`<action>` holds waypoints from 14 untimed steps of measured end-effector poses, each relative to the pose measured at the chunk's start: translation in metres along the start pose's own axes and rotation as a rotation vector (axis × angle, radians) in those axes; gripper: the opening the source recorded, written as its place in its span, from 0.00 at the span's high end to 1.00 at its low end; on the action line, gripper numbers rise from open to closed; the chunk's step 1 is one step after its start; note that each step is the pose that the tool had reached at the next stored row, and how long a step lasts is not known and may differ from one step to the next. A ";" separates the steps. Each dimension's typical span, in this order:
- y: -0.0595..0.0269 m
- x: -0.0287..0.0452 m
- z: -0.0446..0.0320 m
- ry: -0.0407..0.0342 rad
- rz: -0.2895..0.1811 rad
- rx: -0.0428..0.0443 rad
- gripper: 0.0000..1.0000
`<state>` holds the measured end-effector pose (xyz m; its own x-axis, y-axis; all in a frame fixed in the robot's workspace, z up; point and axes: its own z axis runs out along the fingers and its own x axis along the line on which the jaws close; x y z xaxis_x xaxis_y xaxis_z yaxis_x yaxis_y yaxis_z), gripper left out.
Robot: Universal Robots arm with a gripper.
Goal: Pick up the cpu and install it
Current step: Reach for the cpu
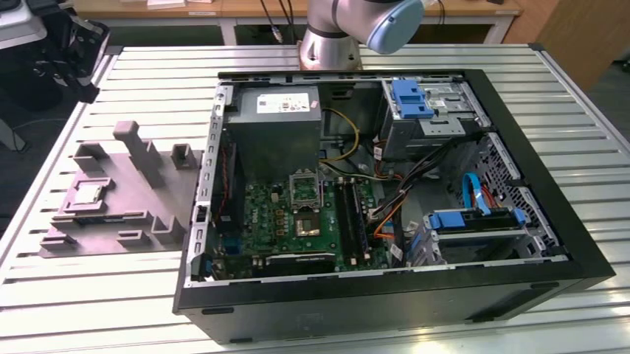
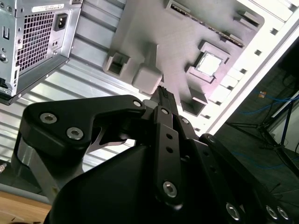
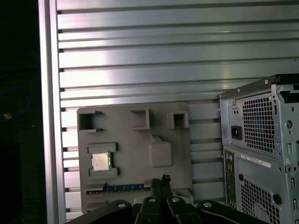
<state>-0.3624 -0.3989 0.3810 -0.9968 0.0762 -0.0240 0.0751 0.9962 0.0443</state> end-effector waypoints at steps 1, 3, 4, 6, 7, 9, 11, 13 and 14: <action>0.0000 0.0001 0.0000 0.0000 0.000 0.0000 0.89; 0.0000 0.0002 0.0001 0.0000 0.000 0.0000 0.89; 0.0000 0.0002 0.0001 0.0000 0.000 0.0000 0.89; 0.0000 0.0002 0.0001 0.0000 0.000 0.0000 0.89; 0.0000 0.0002 0.0001 -0.0001 0.000 0.0000 0.89; 0.0000 0.0004 0.0002 0.0000 0.000 0.0000 0.89; 0.0000 0.0004 0.0002 0.0000 0.000 0.0000 0.89; -0.0001 0.0009 0.0002 0.0000 0.000 0.0000 0.89; -0.0001 0.0013 0.0001 0.0000 0.000 0.0001 0.89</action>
<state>-0.3637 -0.3990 0.3808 -0.9968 0.0764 -0.0240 0.0752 0.9962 0.0442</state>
